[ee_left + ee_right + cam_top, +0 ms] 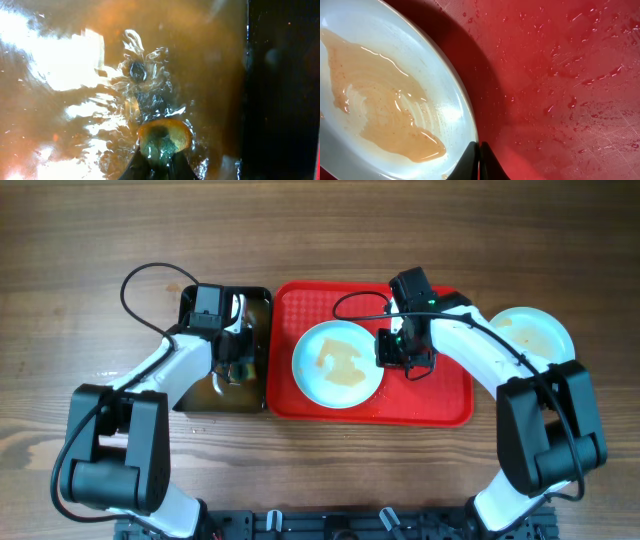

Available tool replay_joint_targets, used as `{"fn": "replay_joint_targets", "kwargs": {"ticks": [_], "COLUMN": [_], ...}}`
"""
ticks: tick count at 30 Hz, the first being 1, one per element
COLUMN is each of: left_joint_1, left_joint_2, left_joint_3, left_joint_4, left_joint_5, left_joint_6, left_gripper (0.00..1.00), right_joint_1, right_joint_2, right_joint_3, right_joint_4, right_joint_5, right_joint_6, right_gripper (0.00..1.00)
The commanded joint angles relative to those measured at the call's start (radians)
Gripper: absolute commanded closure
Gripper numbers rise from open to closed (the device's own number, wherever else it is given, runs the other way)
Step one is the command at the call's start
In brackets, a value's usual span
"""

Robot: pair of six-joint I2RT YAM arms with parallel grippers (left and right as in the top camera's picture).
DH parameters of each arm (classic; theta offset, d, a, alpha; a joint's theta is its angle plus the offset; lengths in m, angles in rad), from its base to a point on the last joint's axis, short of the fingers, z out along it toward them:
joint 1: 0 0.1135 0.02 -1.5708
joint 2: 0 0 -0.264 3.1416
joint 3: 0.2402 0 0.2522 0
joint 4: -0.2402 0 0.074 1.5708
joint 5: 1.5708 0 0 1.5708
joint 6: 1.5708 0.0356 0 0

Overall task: Clean dirty plates on tray and stack at the side
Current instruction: 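Return the sponge to the water tray with the left gripper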

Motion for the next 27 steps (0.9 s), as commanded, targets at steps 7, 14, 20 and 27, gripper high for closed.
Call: {"fn": "replay_joint_targets", "kwargs": {"ticks": [7,14,20,27], "left_joint_1": [-0.008,-0.016,-0.016,-0.015], "left_joint_2": [-0.001,0.000,-0.001,-0.025], "left_joint_3": [0.075,0.074,0.075,0.183], "left_joint_4": [-0.188,-0.339,-0.311,-0.369], "left_joint_5": [0.069,0.100,0.011,0.002], "left_joint_6": [0.004,-0.011,-0.011,-0.019], "left_gripper": [0.50,0.54,0.96,0.55], "right_joint_1": [-0.002,-0.002,-0.002,-0.002], "right_joint_2": [-0.014,-0.014,-0.014,-0.014], "right_joint_3": [-0.002,-0.002,-0.003,-0.003], "right_joint_4": [-0.002,-0.002,-0.002,0.008], "right_joint_5": [-0.003,-0.003,-0.003,-0.002], "right_joint_6": [-0.012,-0.012,-0.013,-0.013], "right_gripper": [0.96,0.96,0.96,0.95]}}
